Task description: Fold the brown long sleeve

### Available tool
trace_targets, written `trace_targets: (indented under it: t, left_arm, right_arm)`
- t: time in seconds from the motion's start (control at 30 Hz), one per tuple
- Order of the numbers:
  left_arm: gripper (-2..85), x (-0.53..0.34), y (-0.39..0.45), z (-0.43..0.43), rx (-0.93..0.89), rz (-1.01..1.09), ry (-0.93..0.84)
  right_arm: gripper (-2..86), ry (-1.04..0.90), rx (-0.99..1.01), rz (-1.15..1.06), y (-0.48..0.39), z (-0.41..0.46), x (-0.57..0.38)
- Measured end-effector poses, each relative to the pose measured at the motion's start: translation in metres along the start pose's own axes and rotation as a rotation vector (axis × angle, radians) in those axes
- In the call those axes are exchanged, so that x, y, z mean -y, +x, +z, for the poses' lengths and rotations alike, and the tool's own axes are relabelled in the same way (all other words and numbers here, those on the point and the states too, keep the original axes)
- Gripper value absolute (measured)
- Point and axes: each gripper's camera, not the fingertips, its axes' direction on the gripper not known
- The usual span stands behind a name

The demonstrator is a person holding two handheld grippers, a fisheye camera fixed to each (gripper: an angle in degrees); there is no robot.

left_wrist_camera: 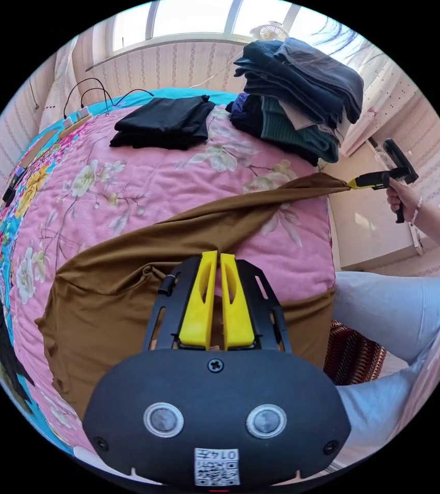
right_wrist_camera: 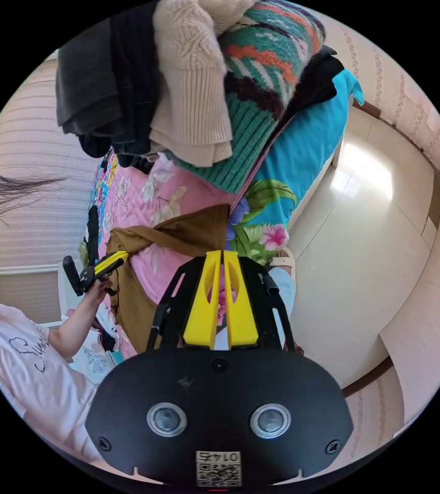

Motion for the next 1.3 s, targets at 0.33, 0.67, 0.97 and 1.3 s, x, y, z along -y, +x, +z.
trace_targets:
  t: [0.33, 0.67, 0.97, 1.3]
  left_arm:
    - [-0.9, 0.015, -0.005, -0.016, -0.009, -0.018, 0.098]
    - [0.2, 0.055, 0.022, -0.041, -0.066, 0.105, 0.156]
    - [4.8, 0.129, 0.089, 0.023, -0.197, 0.252, 0.113]
    - [4.8, 0.112, 0.081, 0.038, -0.132, 0.172, 0.084]
  right_arm:
    - [0.5, 0.26, 0.404, 0.262, 0.054, -0.044, -0.006]
    - [5.8, 0.194, 0.166, 0.241, 0.042, -0.004, -0.021]
    - [0.9, 0.139, 0.175, 0.165, -0.022, 0.008, -0.009]
    - [0.4, 0.038, 0.165, 0.176, -0.092, 0.013, 0.015]
